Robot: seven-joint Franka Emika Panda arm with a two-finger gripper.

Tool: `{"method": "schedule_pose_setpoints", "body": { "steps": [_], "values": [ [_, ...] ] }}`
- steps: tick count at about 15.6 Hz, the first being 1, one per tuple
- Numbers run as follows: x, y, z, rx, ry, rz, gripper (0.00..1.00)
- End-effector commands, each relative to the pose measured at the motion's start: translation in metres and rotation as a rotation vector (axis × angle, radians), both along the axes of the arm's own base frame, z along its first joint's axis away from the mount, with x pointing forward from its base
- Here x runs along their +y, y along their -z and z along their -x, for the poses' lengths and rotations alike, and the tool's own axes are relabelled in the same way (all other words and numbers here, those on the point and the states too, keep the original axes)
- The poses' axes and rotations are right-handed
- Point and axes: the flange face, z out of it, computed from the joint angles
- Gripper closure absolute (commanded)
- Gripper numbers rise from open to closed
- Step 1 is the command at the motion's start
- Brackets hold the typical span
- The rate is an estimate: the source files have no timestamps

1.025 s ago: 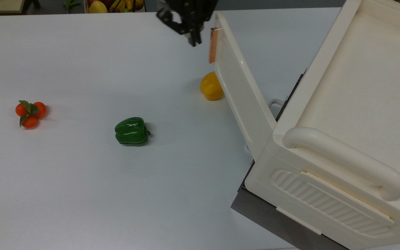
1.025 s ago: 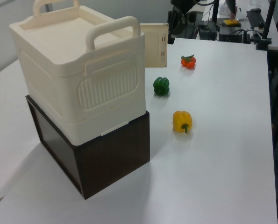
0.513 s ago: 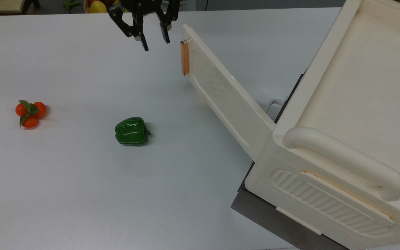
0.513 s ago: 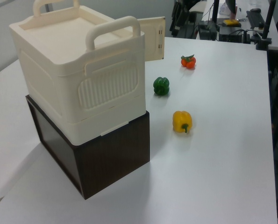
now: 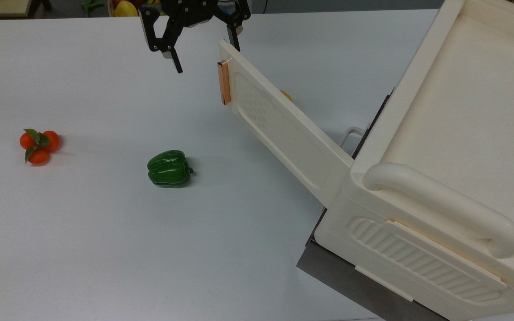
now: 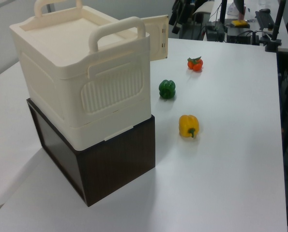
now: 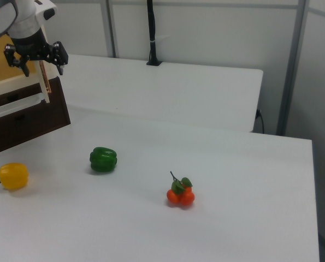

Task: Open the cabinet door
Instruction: 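Continue swinging the door wide open toward the green pepper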

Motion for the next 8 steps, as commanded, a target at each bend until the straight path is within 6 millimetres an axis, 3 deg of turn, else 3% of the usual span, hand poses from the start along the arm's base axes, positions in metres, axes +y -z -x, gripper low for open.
{"method": "schedule_pose_setpoints", "body": {
  "steps": [1, 8],
  "values": [
    [-0.006, 0.009, -0.01, -0.061, 0.085, -0.045, 0.0],
    [-0.026, 0.011, -0.023, -0.147, 0.142, -0.048, 0.0]
  ]
}}
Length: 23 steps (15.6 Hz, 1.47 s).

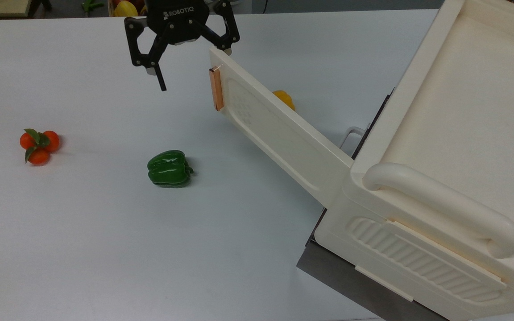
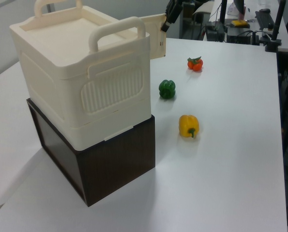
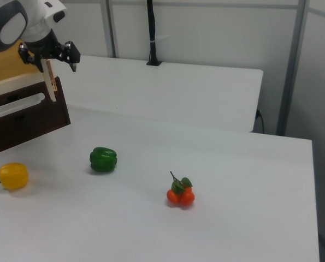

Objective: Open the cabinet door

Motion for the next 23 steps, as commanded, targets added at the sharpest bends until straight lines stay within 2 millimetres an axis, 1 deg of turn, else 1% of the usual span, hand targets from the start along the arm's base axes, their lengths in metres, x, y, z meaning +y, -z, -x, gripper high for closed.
{"method": "schedule_pose_setpoints", "body": {
  "steps": [1, 3, 6, 7, 8, 10, 11, 13, 15, 18, 19, 20, 21, 22, 23],
  "values": [
    [-0.013, 0.002, -0.004, -0.04, 0.045, -0.019, 0.0],
    [-0.03, 0.002, -0.008, -0.064, 0.076, -0.014, 0.0],
    [-0.043, 0.002, -0.014, -0.119, 0.105, -0.007, 0.0],
    [-0.049, 0.004, -0.016, -0.122, 0.117, -0.003, 0.0],
    [-0.051, 0.005, -0.016, -0.121, 0.121, -0.006, 0.0],
    [-0.062, 0.0, -0.01, -0.107, 0.136, -0.004, 0.0],
    [-0.065, -0.003, -0.003, -0.072, 0.134, -0.004, 0.0],
    [-0.069, -0.003, 0.013, 0.059, 0.114, 0.003, 0.0],
    [-0.075, -0.008, 0.034, 0.17, 0.104, 0.003, 0.0],
    [-0.076, -0.018, 0.07, 0.336, 0.076, 0.028, 0.0],
    [-0.07, -0.018, 0.078, 0.38, 0.059, 0.038, 0.0],
    [-0.068, -0.025, 0.085, 0.392, 0.056, 0.042, 0.0],
    [-0.066, -0.027, 0.09, 0.408, 0.065, 0.038, 0.0],
    [-0.059, -0.029, 0.094, 0.439, 0.114, 0.019, 0.0],
    [-0.057, -0.032, 0.097, 0.455, 0.205, -0.012, 0.0]
  ]
}}
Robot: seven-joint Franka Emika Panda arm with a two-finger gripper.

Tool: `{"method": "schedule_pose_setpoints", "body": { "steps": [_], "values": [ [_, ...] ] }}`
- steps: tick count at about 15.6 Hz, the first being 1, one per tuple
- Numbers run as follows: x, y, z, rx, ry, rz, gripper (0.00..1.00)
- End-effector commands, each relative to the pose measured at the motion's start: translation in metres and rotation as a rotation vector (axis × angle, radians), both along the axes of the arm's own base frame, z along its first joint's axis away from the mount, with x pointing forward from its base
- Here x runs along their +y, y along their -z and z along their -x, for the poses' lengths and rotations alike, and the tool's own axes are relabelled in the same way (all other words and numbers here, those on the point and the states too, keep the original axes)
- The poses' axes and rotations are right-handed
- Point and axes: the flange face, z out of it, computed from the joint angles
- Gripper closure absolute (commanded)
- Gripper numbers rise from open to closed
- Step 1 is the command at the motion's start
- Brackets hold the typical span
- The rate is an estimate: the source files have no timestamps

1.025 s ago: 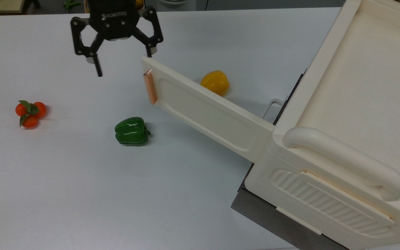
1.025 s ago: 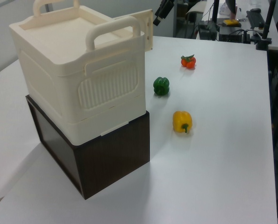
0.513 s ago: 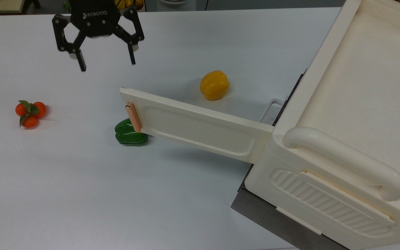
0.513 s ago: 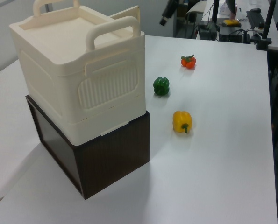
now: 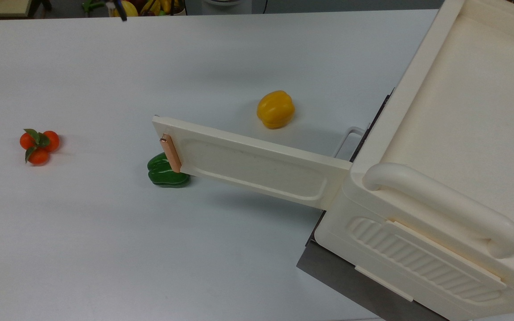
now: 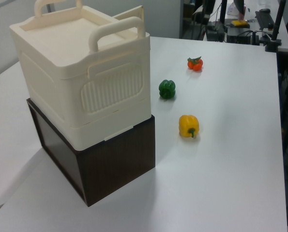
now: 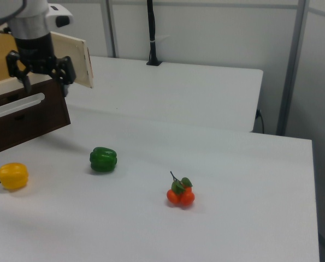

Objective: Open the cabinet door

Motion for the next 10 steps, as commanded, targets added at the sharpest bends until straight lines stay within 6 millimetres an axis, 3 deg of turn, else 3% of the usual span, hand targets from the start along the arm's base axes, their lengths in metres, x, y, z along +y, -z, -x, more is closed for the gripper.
{"method": "schedule_pose_setpoints", "body": {
  "steps": [1, 3, 10],
  "values": [
    [0.015, -0.011, 0.02, 0.063, 0.23, -0.02, 0.0],
    [0.016, -0.019, 0.029, 0.077, 0.336, -0.03, 0.0],
    [0.018, -0.011, 0.03, 0.109, 0.333, -0.008, 0.0]
  ]
}}
